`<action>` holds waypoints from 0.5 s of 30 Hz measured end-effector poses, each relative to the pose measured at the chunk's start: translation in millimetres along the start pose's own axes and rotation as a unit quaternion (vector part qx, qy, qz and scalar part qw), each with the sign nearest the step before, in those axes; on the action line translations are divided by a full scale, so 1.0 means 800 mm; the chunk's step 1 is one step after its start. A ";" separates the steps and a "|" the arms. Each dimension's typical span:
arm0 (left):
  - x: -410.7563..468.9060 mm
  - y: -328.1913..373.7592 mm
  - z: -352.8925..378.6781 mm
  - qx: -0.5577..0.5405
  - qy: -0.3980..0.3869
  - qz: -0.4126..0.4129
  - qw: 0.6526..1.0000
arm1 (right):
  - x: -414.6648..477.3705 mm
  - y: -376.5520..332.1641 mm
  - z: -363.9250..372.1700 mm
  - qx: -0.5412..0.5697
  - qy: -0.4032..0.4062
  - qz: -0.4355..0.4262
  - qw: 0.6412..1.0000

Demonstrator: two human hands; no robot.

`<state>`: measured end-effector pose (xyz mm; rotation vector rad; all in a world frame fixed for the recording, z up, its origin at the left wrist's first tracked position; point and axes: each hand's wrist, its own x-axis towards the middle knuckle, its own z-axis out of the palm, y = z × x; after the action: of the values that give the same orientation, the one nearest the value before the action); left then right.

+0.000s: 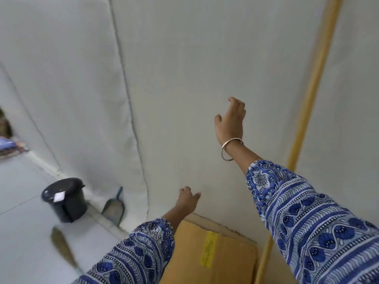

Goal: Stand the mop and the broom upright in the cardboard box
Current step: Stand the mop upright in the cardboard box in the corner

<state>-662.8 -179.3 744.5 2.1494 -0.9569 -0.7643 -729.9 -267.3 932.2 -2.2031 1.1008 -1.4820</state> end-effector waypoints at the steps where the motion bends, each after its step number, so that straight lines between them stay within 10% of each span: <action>1: 0.001 -0.025 -0.027 0.000 0.010 -0.005 1.000 | -0.011 -0.017 0.027 0.005 -0.014 0.000 1.000; 15: 0.007 -0.485 -0.426 0.161 0.050 -0.128 0.977 | -0.202 -0.278 0.475 0.130 -0.197 0.214 0.948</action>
<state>-256.1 127.9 660.7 2.6045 -0.8044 -0.6459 -329.2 -72.5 786.5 -1.8194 1.0834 -0.8948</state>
